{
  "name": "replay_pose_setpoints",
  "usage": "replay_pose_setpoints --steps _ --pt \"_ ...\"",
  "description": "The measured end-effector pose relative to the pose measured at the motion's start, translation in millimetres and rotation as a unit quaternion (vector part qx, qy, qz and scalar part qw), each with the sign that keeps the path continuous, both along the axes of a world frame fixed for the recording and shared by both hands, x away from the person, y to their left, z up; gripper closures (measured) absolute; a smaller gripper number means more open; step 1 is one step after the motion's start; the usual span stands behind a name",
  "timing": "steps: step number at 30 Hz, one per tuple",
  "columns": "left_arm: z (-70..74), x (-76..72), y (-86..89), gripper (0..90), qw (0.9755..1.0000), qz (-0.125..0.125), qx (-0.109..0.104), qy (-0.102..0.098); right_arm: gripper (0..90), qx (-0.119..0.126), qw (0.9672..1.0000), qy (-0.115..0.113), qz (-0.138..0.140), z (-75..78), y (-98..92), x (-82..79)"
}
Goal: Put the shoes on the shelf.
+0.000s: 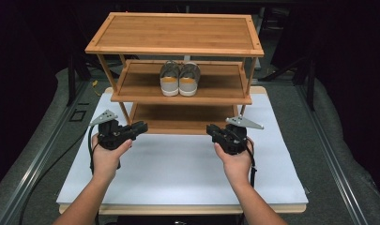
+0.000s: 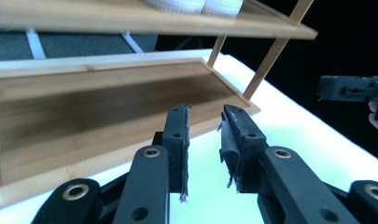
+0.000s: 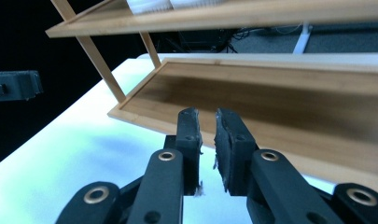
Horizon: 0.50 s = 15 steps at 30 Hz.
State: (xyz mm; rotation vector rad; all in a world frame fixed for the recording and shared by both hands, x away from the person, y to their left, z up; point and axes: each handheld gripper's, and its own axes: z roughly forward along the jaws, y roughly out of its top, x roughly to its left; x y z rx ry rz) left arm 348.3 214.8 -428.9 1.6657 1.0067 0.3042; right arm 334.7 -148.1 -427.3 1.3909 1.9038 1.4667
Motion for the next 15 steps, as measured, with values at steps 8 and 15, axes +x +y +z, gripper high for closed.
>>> replay_pose_setpoints --steps 8,15 --pt "-31.4 -12.2 1.7 67.3 0.9999 -0.004 0.014 0.003 77.8 0.011 0.9998 0.013 -0.011 -28.0 -11.0 -14.3" --pt "-54.6 -15.7 3.0 63.0 0.9992 -0.002 0.037 0.013 74.3 -0.014 0.9997 -0.008 -0.017 -53.2 -13.9 -25.5"
